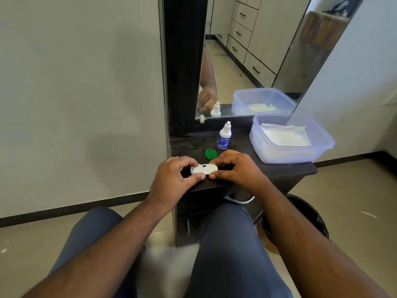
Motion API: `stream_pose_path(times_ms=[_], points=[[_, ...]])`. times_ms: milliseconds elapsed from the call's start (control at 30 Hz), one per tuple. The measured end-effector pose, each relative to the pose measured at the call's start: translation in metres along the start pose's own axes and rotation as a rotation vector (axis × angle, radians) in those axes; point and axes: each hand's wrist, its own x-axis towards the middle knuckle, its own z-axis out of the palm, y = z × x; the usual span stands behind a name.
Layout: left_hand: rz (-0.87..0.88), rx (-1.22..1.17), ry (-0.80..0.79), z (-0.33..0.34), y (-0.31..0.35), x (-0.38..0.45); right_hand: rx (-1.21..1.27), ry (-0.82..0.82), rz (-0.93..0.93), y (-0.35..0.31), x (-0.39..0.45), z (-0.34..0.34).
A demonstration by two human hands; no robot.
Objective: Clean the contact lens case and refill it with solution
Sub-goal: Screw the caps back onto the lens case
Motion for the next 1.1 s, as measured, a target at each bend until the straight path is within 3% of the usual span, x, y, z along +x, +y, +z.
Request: stream_pose_path(times_ms=[267,733,1100], points=[[0.02,0.043,-0.016,0.002,0.004,0.004,-0.001,0.001,0.003,-0.002,-0.001,-0.001],[-0.051,-0.155,-0.113,-0.013,-0.009,0.005,0.021,-0.006,-0.004,-0.001,0.0,-0.001],[0.013,0.014,-0.037,0.008,0.0,0.005,0.001,-0.01,0.005,-0.001,0.0,-0.001]])
